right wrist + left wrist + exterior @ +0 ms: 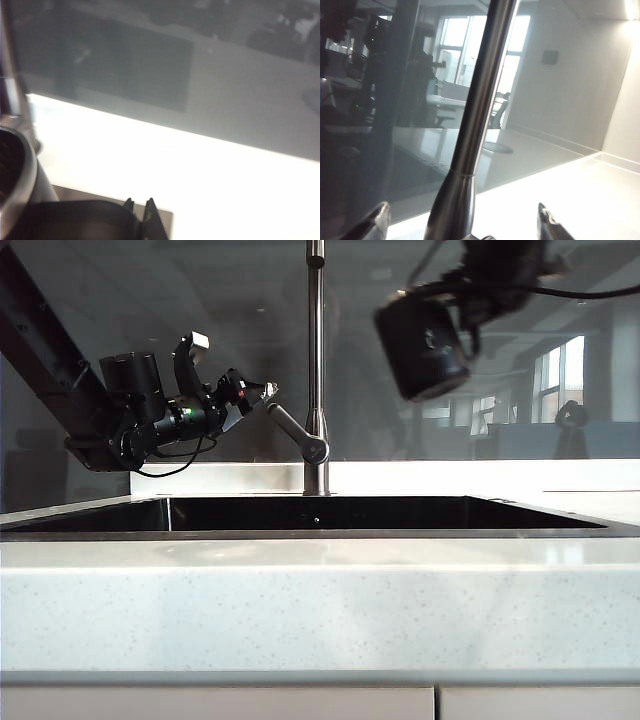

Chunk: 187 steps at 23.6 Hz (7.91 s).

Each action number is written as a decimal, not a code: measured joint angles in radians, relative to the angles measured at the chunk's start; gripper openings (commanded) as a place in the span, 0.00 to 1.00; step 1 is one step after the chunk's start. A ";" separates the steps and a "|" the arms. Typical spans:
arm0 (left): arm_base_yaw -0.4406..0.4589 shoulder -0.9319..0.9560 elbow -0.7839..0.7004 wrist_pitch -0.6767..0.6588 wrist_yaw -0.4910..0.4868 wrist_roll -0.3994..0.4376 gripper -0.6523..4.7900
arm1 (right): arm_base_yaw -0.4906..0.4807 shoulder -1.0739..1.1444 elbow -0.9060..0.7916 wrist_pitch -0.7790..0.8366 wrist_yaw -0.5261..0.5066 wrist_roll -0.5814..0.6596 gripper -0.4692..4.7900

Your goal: Pick up the mug next to the sink, go to the faucet to get some water, pour the water into the sink, and finally put the mug back to its place.

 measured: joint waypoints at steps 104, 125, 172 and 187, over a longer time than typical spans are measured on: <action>-0.008 0.000 0.000 -0.038 0.173 -0.439 0.80 | -0.335 -0.328 -0.790 0.387 -0.073 0.202 0.34; -0.013 -0.178 -0.003 0.328 0.515 -0.874 0.85 | -0.144 -0.731 -0.790 0.079 -0.212 0.327 0.08; 0.085 -0.667 -0.005 0.327 0.597 -1.172 0.12 | -0.050 -1.574 -1.131 -0.199 -0.096 0.378 0.08; 0.695 -1.322 -0.565 0.230 0.450 -0.846 0.11 | -0.049 -1.574 -1.132 -0.199 -0.096 0.378 0.08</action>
